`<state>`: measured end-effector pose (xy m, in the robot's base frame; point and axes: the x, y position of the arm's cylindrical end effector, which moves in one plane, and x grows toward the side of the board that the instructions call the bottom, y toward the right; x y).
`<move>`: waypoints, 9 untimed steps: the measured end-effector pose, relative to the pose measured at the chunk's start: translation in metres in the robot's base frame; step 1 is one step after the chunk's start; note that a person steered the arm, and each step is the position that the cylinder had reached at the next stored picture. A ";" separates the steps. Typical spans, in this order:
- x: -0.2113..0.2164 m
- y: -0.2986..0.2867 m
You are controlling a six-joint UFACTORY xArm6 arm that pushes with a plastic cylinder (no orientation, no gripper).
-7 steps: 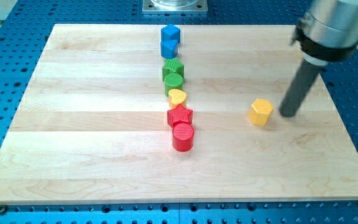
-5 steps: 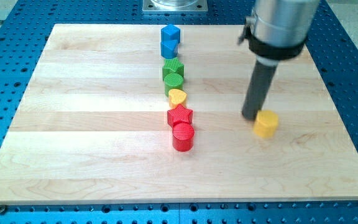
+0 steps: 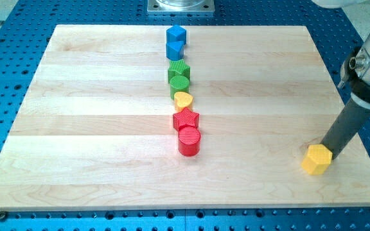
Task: Slide the hexagon below the red circle
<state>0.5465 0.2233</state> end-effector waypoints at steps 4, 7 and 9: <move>0.052 -0.120; 0.054 -0.198; 0.071 -0.197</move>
